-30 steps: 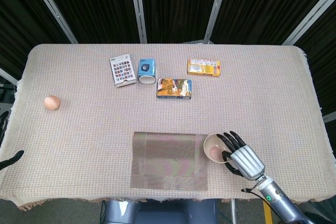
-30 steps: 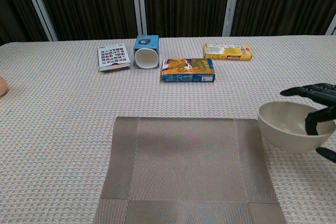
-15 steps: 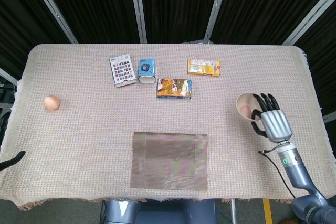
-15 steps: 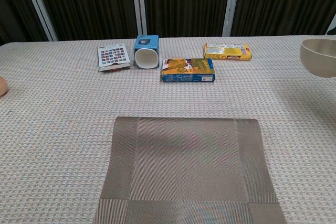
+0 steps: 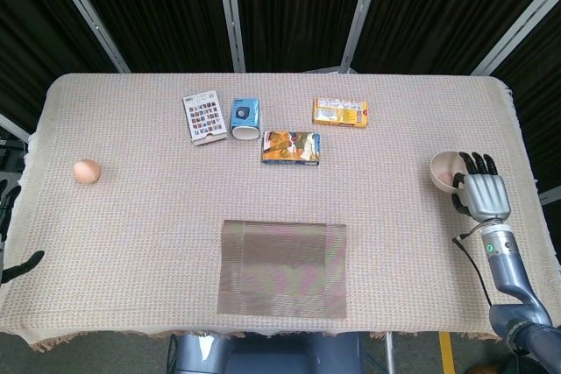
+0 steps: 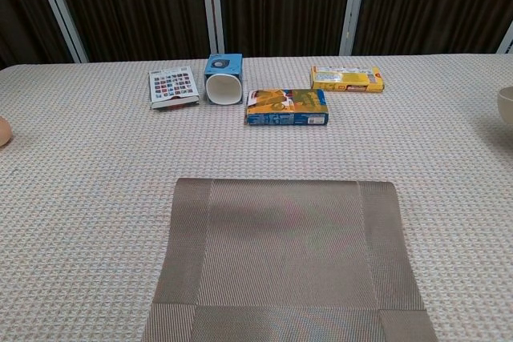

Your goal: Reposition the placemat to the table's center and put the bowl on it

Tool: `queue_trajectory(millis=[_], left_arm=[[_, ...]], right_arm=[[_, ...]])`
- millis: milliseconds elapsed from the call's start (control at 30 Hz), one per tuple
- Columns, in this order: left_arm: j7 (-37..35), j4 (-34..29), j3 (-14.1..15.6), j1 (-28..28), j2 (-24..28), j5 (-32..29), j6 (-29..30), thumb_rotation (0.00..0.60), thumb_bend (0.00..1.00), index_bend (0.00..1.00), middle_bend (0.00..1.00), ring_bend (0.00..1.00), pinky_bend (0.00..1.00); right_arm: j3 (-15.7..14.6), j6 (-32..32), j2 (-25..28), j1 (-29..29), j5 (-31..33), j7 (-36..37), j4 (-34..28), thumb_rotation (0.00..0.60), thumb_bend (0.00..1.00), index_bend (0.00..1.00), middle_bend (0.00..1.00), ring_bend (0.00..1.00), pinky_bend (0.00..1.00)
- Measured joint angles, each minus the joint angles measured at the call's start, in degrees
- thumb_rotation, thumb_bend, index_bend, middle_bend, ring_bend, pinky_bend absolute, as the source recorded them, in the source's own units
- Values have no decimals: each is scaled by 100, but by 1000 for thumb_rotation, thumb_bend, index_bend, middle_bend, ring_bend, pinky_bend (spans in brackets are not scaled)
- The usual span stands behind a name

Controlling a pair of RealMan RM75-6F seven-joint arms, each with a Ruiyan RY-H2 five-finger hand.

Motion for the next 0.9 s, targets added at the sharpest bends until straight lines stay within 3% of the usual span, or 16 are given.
queue_trajectory(millis=[167, 300, 567, 700, 900], left_arm=[[23, 3, 17, -9, -13, 15, -18, 600, 0, 0, 0, 0, 0], [-50, 31, 38, -39, -24, 151, -27, 600, 0, 0, 0, 0, 0], [-371, 330, 297, -274, -178, 1140, -214, 600, 0, 3, 0, 0, 0], [-339, 575, 487, -549, -369, 1614, -646, 600, 11, 95, 0, 0, 0], [-572, 1192, 809, -1070, -866, 2495, -1152, 600, 117, 229, 0, 0, 0]], right_arm=[[-64, 213, 264, -68, -94, 231, -433, 600, 0, 0, 0, 0, 0], [-87, 753, 556, -247, -206, 289, -937, 600, 0, 0, 0, 0, 0], [-227, 1922, 1323, -764, -550, 254, -2377, 600, 0, 0, 0, 0, 0], [-349, 2267, 1701, -1048, -670, 77, -3126, 600, 0, 0, 0, 0, 0], [-553, 2687, 2190, -1540, -690, -372, -4118, 600, 0, 0, 0, 0, 0]])
